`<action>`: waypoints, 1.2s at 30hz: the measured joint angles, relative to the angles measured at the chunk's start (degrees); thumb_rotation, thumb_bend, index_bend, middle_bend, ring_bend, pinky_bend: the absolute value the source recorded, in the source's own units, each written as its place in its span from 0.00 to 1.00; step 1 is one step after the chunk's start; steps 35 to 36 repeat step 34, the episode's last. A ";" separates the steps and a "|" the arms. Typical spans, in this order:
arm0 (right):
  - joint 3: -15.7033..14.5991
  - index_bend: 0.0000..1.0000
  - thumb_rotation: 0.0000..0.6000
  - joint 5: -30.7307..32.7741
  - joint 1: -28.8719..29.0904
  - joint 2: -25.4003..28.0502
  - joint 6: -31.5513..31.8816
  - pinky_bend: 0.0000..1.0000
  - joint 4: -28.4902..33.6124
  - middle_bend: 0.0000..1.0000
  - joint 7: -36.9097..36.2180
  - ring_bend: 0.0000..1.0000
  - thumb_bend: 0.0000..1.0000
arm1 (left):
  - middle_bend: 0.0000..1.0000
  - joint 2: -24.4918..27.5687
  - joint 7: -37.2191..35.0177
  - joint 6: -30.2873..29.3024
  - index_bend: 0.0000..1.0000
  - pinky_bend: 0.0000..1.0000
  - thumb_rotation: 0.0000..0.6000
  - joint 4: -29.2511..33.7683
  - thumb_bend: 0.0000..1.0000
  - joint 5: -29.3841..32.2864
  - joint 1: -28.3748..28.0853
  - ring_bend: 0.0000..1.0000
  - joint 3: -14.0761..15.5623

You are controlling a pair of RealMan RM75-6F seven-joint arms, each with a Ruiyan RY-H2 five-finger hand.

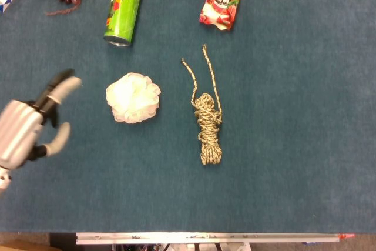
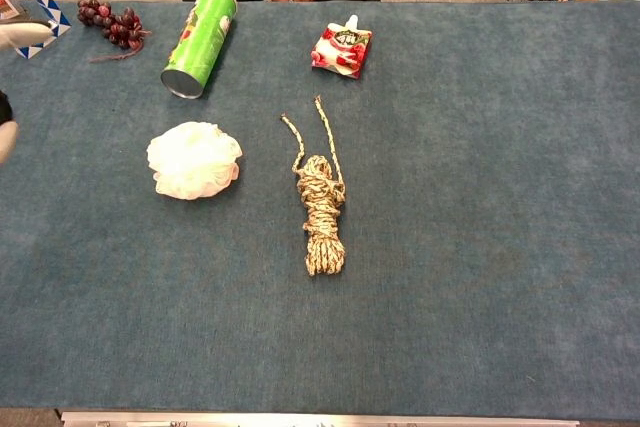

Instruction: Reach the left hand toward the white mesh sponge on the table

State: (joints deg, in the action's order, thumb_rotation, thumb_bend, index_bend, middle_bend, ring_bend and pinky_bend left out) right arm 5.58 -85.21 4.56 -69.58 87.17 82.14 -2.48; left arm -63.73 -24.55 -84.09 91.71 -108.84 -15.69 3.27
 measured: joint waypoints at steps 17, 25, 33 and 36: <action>0.09 0.28 1.00 0.94 0.52 0.29 -1.51 0.58 1.91 0.36 2.30 0.35 0.90 | 0.00 -4.48 -19.31 0.47 0.00 0.84 1.00 0.56 0.90 -12.19 -12.26 0.67 5.66; 0.14 0.28 1.00 1.61 0.50 0.49 -2.11 0.61 1.95 0.36 2.24 0.35 0.90 | 0.00 -5.46 -26.55 -0.98 0.00 0.84 1.00 1.93 0.90 -12.56 -14.92 0.67 8.35; 0.11 0.28 1.00 1.89 0.42 0.49 -2.35 0.62 1.66 0.36 1.85 0.35 0.90 | 0.00 -6.01 -31.66 -4.81 0.00 0.84 1.00 2.82 0.90 -11.55 -15.24 0.67 9.39; 0.13 0.28 1.00 1.90 0.42 0.52 -2.34 0.62 1.64 0.36 1.79 0.35 0.90 | 0.00 -6.04 -32.36 -5.46 0.00 0.84 1.00 2.98 0.90 -11.54 -15.32 0.67 9.71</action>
